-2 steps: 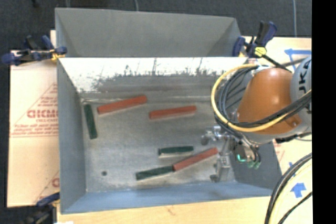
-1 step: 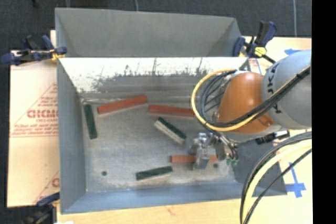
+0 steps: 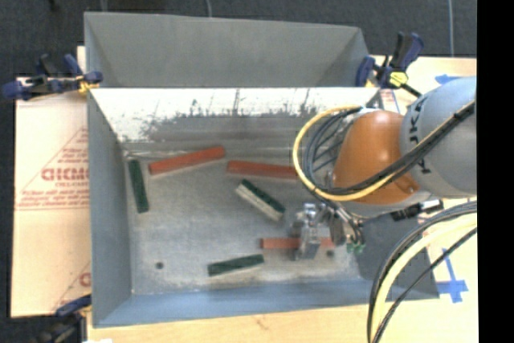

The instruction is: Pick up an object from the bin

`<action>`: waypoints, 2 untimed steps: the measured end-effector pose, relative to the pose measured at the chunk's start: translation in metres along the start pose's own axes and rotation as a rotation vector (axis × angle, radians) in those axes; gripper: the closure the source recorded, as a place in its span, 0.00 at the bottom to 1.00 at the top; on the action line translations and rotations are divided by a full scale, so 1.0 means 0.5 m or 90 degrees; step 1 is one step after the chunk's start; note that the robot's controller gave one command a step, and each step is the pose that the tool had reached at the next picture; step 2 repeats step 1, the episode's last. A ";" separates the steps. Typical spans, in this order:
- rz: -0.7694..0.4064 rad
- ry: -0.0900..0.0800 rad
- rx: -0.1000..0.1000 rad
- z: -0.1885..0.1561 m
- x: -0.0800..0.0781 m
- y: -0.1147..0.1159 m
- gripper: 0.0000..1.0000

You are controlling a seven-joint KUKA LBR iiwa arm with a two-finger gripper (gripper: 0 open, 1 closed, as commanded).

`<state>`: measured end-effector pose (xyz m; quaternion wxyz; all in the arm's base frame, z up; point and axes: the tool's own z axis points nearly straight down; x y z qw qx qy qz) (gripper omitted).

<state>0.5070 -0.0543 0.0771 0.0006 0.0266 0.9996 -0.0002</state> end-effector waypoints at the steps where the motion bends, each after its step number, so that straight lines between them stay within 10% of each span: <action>1: 0.006 0.000 -0.001 -0.407 -0.010 -0.012 1.00; 2: 0.006 0.000 -0.001 -0.407 -0.010 -0.012 1.00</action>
Offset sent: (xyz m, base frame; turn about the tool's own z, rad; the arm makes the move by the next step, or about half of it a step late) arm 0.0000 0.0000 0.0000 0.0000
